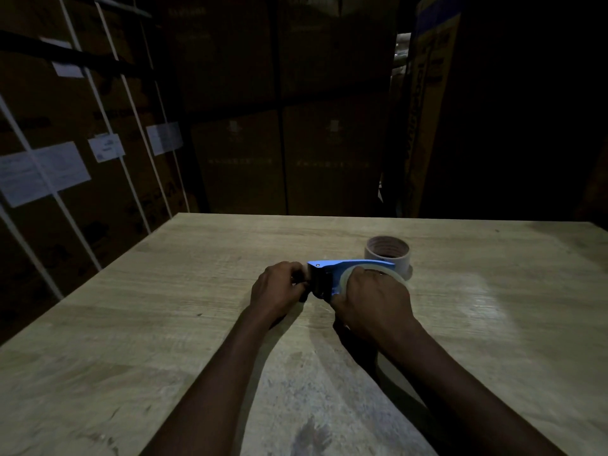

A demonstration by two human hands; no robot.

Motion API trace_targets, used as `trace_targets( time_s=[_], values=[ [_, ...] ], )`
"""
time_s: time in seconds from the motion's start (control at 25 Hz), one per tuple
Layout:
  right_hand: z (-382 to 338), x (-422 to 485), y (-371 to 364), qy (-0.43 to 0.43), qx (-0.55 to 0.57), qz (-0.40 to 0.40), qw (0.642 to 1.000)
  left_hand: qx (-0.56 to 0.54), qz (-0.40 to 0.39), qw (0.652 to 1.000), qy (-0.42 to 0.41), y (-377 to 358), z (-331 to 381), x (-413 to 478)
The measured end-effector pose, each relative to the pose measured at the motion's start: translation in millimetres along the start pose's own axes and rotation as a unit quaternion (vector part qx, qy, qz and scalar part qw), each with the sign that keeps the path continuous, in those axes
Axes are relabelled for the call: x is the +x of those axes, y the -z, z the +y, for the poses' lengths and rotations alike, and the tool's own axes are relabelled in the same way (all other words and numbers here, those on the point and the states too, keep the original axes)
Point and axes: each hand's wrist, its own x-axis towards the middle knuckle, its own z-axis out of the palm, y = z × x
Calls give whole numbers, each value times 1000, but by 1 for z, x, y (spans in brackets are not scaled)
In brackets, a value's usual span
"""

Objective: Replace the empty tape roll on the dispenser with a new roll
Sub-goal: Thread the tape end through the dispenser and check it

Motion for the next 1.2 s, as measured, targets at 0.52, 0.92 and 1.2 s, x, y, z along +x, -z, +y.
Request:
trace_targets(
  time_s=[0.52,0.92,1.2],
  values=[
    [68,25,7,-70,212,2,975,-2,13,999,-40,1,-6,2],
    [71,26,3,-87,186,12,979,-1,-12,1000,-17,3,-3,0],
    [70,24,10,-90,157,17,983,32,26,999,-2,-3,4,0]
  ],
)
